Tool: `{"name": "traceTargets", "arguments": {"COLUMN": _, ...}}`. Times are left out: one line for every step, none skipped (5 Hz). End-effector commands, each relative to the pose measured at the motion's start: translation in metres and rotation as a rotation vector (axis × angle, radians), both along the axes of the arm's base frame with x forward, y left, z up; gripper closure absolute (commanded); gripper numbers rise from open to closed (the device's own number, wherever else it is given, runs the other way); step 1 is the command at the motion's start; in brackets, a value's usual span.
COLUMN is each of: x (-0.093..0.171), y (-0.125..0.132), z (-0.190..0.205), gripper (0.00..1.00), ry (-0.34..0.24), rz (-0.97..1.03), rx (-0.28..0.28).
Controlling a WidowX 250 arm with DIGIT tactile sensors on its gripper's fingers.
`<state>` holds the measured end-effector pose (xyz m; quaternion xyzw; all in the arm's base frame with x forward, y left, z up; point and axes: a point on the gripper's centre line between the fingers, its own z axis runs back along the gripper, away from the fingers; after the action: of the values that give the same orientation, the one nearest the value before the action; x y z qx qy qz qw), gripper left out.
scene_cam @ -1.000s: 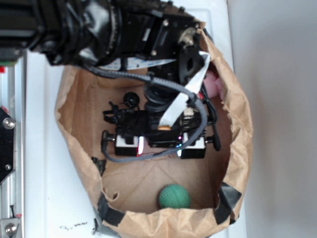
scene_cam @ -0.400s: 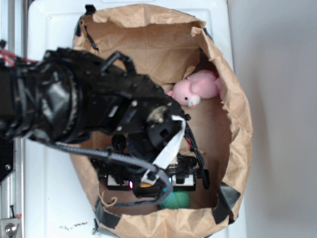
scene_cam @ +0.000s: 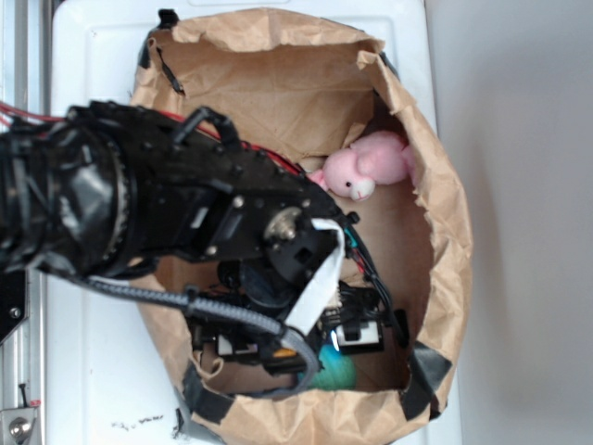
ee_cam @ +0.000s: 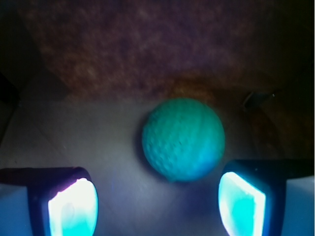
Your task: Grab the green ball.
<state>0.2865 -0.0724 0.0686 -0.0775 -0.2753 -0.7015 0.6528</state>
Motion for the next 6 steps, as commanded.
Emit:
{"name": "traceTargets", "arguments": {"x": 0.018, "y": -0.004, "z": 0.019, "gripper": 0.00, "ry": 0.033, "rz": -0.009, "rx": -0.043}}
{"name": "traceTargets", "arguments": {"x": 0.027, "y": -0.005, "z": 0.014, "gripper": 0.00, "ry": 0.066, "rz": -0.014, "rx": -0.026}}
{"name": "traceTargets", "arguments": {"x": 0.029, "y": -0.010, "z": 0.004, "gripper": 0.00, "ry": 0.110, "rz": -0.020, "rx": -0.016}}
{"name": "traceTargets", "arguments": {"x": 0.014, "y": -0.020, "z": -0.006, "gripper": 0.00, "ry": 0.169, "rz": -0.090, "rx": -0.012}}
{"name": "traceTargets", "arguments": {"x": 0.002, "y": -0.024, "z": -0.008, "gripper": 0.00, "ry": 0.190, "rz": -0.134, "rx": -0.021}}
{"name": "traceTargets", "arguments": {"x": -0.008, "y": -0.028, "z": -0.008, "gripper": 0.00, "ry": 0.186, "rz": -0.162, "rx": -0.054}}
